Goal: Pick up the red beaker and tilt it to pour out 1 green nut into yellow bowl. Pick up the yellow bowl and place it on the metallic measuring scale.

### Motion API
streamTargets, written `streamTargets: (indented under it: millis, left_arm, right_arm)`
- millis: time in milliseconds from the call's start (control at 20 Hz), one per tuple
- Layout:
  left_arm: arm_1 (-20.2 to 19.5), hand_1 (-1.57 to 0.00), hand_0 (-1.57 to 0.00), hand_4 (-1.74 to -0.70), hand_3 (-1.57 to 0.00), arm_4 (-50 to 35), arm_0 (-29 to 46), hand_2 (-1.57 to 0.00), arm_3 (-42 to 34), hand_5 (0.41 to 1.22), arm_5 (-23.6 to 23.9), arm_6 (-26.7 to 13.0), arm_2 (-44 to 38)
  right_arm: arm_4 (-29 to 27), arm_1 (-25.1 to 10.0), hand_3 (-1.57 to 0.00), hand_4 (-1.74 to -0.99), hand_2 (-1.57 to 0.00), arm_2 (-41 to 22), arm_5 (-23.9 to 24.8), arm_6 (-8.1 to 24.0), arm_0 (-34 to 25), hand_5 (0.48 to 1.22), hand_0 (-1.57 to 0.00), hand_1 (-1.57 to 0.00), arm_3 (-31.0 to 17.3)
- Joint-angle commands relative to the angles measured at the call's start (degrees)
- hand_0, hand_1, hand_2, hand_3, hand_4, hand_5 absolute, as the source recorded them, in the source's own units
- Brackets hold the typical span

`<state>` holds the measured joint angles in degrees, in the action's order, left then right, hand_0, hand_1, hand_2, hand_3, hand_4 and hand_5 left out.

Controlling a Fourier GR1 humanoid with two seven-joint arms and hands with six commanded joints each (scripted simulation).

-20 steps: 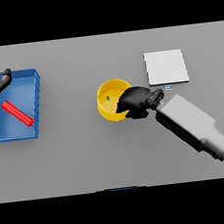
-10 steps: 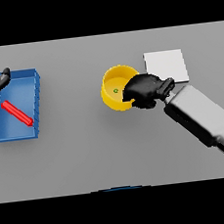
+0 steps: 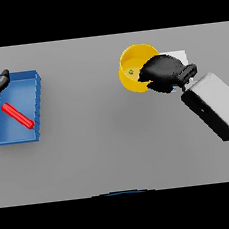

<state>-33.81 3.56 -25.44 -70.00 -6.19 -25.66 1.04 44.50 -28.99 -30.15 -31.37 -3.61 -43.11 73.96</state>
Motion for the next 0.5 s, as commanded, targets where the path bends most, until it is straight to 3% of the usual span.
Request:
streamTargets:
  millis: [0, 450]
  left_arm:
    - [0.0, 0.0, 0.0, -0.83, 0.0, 0.1, -0.3, 0.0, -0.1, 0.733, 0.1, -0.3, 0.0]
    - [0.0, 0.0, 0.0, -0.86, 0.0, -1.0, 1.0, 0.0, -4.1, 0.762, 0.4, -4.4, 0.1]
  right_arm:
    - [0.5, -0.2, -1.16, -1.741, -1.53, 0.4, 1.9, -0.2, -0.2, 1.221, -1.56, -1.57, -1.7]
    - [1.8, -1.6, -1.17, -1.741, -1.53, 3.6, 10.3, -2.8, -4.2, 1.221, -1.57, -1.57, -17.8]
